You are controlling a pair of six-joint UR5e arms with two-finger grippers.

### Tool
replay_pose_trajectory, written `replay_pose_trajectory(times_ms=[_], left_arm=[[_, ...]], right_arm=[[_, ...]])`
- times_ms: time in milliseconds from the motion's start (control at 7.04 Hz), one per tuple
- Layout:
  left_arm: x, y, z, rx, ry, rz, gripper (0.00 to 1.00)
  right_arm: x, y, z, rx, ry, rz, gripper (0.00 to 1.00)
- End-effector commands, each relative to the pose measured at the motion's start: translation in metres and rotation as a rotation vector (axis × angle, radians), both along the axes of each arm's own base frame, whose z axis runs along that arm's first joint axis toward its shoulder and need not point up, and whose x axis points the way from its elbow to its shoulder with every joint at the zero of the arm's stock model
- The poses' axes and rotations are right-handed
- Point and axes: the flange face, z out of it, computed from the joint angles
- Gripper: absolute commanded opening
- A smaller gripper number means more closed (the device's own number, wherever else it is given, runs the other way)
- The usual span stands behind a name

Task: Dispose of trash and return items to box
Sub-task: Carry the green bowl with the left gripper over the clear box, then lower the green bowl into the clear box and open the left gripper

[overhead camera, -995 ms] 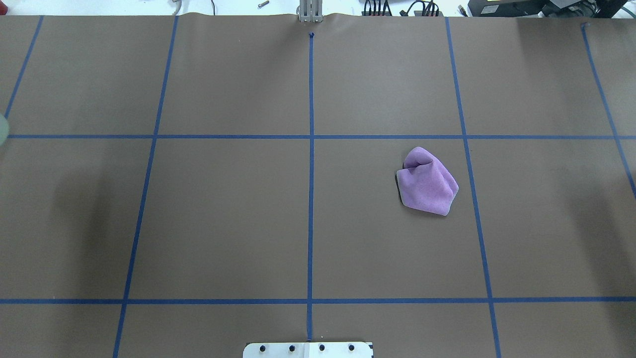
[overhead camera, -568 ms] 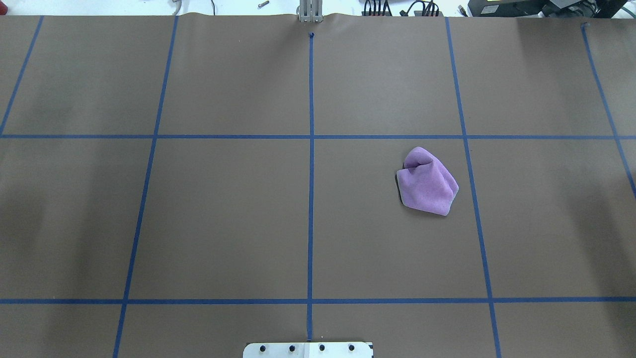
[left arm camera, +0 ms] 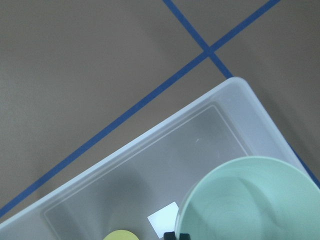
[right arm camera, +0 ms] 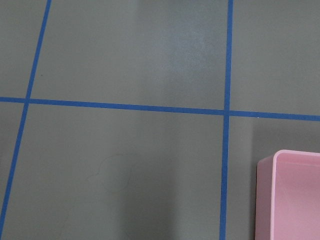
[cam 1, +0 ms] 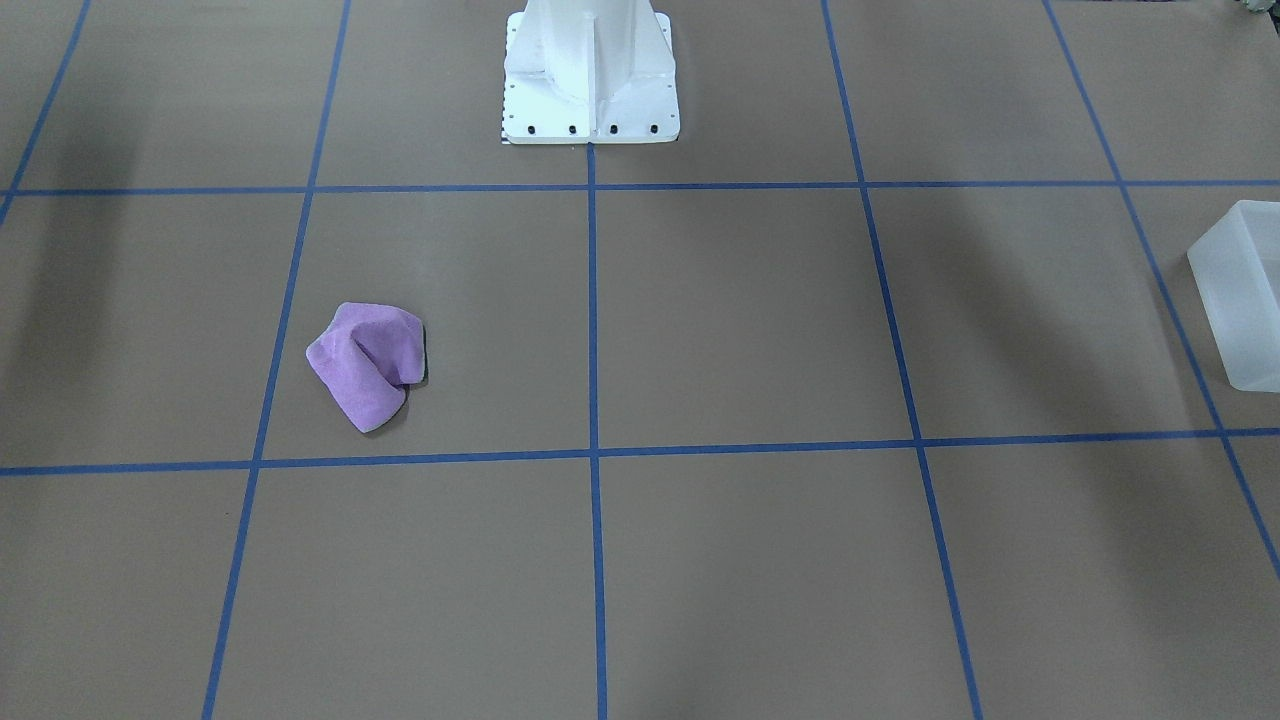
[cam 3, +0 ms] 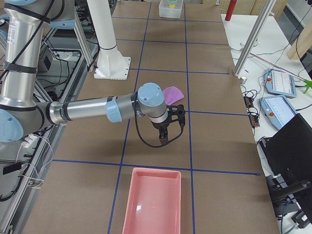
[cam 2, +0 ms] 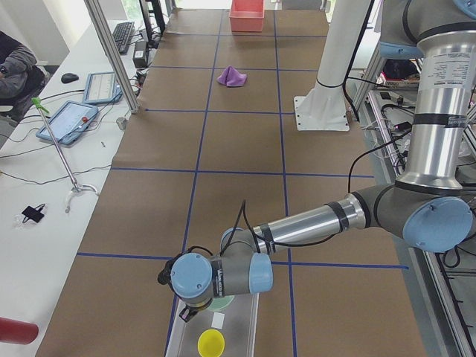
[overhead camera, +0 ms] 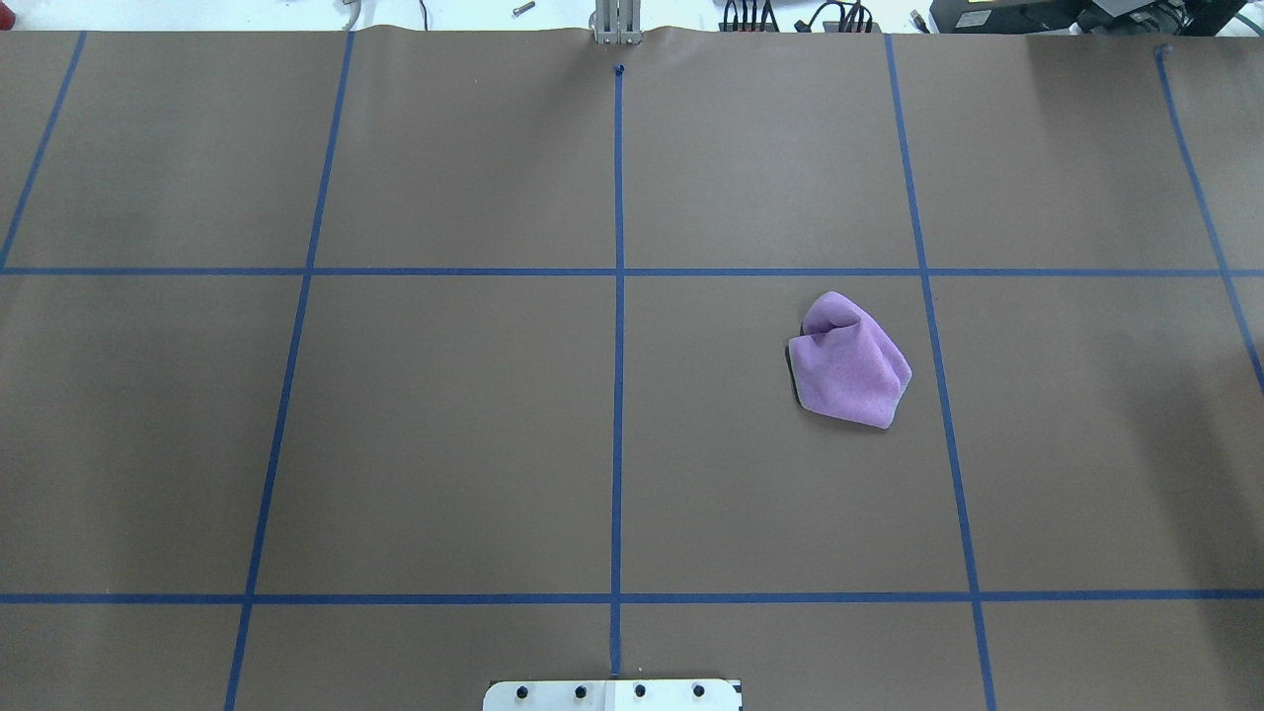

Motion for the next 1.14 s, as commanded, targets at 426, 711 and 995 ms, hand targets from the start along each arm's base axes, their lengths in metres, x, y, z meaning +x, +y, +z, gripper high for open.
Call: replay_pose_trajectory(times_ms=[426,711,995], left_arm=[[0.042,0.015,0.051,-0.040,0.020,-0.106,0.22],[0.043,0.002,0.034,-0.027,0.037,-0.161,0.89],[0.044,-0.028,-0.027,-0.021,0.082,-0.170,0.98]], right_arm=[[-0.001,-0.001,-0.001,0.003,0.001,-0.002,1.00],[-0.001,-0.001,-0.002,0.004,0.001,-0.001,1.00],[-0.001,-0.006,-0.008,0.002,-0.005,0.011,1.00]])
